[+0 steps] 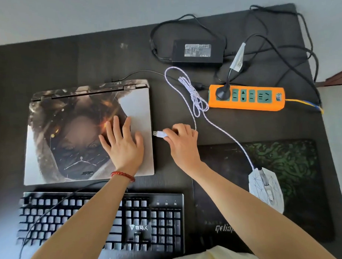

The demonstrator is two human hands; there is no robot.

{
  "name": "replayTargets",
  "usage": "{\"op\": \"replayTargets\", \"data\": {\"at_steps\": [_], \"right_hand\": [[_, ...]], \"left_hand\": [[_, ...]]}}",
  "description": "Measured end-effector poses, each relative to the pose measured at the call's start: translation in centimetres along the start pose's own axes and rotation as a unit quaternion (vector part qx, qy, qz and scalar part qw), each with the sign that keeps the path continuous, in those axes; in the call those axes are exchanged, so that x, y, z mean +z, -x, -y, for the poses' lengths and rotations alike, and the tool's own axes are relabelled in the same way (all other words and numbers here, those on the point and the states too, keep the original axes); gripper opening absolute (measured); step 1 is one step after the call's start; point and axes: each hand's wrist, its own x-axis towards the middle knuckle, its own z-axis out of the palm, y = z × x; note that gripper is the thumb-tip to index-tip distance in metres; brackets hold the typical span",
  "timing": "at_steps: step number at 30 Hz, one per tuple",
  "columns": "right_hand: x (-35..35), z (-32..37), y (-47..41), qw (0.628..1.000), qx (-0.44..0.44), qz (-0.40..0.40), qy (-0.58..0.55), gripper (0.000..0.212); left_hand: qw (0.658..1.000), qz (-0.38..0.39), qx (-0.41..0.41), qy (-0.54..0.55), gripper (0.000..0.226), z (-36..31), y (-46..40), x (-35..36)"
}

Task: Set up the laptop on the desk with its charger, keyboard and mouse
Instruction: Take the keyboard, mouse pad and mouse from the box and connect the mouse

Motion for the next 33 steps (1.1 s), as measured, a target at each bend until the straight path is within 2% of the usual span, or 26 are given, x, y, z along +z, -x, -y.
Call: {"op": "replayTargets", "data": {"at_steps": [5, 18, 24, 33], "right_hand": [[0.4, -0.4, 0.8, 1.0, -0.003, 0.014, -0.011, 0.015], [1.0, -0.1, 0.5, 0.997, 0.061, -0.024, -0.046, 0.015], [1.1, 0.2, 0.1, 0.996, 0.086, -0.023, -0.023, 0.017], [0.9, -0.1, -0.6, 0.999, 0.045, -0.002, 0.002, 0.024]], "left_hand": [[0.996, -0.034, -0.072, 0.029, 0.047, -2.2, -0.3, 0.5], [0.993, -0.068, -0.091, 0.015, 0.048, -2.5, -0.2, 1.3], [0.993, -0.076, -0.09, 0.017, 0.048, -2.4, -0.3, 1.4], [0.993, -0.077, -0.089, 0.018, 0.045, -2.5, -0.2, 1.4]]}}
